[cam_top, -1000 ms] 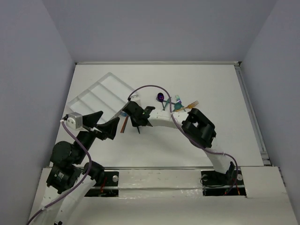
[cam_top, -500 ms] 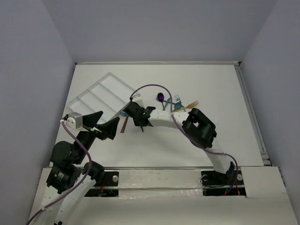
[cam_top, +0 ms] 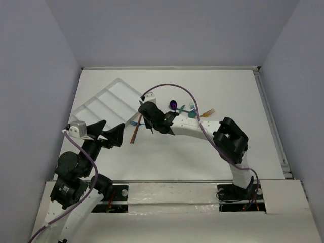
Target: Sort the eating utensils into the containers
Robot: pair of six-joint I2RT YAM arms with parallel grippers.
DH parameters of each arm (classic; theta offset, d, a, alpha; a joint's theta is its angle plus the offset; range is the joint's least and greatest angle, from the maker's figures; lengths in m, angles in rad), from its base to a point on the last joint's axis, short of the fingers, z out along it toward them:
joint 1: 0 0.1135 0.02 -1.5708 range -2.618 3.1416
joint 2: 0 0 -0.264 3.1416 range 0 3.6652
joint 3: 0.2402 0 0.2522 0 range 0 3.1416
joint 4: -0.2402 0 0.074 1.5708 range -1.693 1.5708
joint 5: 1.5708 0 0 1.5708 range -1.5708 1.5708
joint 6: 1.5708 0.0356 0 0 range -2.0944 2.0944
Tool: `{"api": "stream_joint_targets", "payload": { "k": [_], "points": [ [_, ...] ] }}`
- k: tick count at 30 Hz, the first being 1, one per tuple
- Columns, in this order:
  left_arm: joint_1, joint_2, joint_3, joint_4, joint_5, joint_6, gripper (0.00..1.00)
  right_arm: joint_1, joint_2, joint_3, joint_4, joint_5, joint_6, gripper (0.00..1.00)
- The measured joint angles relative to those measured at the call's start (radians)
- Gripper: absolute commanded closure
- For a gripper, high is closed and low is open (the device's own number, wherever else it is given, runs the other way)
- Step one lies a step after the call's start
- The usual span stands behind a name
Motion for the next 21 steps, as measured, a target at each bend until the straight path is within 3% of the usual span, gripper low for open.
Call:
{"api": "stream_joint_targets", "payload": {
  "k": [6,21],
  "points": [
    [0.000,0.000,0.000,-0.038,-0.134,-0.032,0.01,0.000,0.013,0.051,0.071,-0.100,-0.048,1.00],
    [0.000,0.000,0.021,-0.117,-0.411,-0.154,0.01,0.000,0.377,0.575,0.214,-0.442,-0.074,1.00]
  ]
}}
